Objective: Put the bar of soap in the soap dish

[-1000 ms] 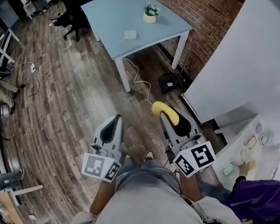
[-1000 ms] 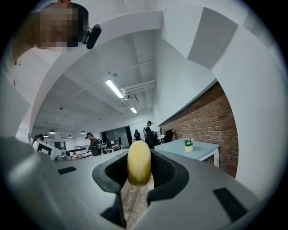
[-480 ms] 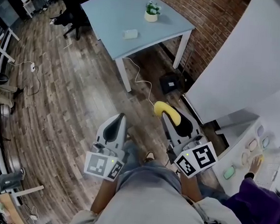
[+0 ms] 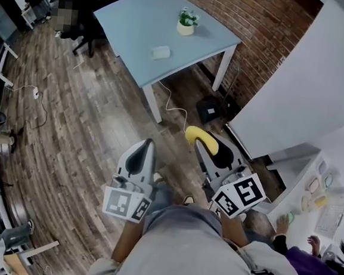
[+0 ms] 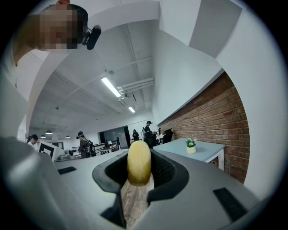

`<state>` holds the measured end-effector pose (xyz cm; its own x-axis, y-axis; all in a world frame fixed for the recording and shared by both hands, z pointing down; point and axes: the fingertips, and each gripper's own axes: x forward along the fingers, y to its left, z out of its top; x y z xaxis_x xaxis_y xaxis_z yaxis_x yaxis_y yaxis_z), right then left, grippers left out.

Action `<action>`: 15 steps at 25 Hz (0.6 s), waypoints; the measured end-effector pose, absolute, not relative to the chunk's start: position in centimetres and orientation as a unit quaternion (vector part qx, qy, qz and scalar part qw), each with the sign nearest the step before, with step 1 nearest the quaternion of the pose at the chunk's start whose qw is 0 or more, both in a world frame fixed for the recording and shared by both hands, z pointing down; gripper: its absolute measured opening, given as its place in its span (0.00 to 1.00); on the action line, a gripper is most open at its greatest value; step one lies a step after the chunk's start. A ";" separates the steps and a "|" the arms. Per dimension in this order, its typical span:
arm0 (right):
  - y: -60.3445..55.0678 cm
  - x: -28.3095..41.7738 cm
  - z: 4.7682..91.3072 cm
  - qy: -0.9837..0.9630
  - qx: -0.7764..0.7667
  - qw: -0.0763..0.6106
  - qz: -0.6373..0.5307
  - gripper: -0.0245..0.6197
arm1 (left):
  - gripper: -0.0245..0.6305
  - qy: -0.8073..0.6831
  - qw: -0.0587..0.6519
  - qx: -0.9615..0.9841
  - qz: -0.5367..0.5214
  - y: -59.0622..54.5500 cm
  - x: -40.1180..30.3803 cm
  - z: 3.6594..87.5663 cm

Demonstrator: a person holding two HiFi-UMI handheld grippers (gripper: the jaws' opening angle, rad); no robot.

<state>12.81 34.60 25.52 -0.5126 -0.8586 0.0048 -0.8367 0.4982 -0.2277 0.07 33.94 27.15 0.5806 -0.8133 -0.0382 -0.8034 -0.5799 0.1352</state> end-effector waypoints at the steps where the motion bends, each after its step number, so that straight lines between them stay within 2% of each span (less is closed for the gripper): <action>1: 33.8 12.4 25.5 0.863 -0.492 0.054 -0.100 0.22 | 0.04 -0.454 0.052 0.888 -0.048 33.1 -0.3 27.1; 15: 25.4 7.5 25.3 0.849 -0.518 0.037 -0.096 0.22 | 0.04 -0.429 0.057 0.900 -0.051 23.4 -4.6 26.9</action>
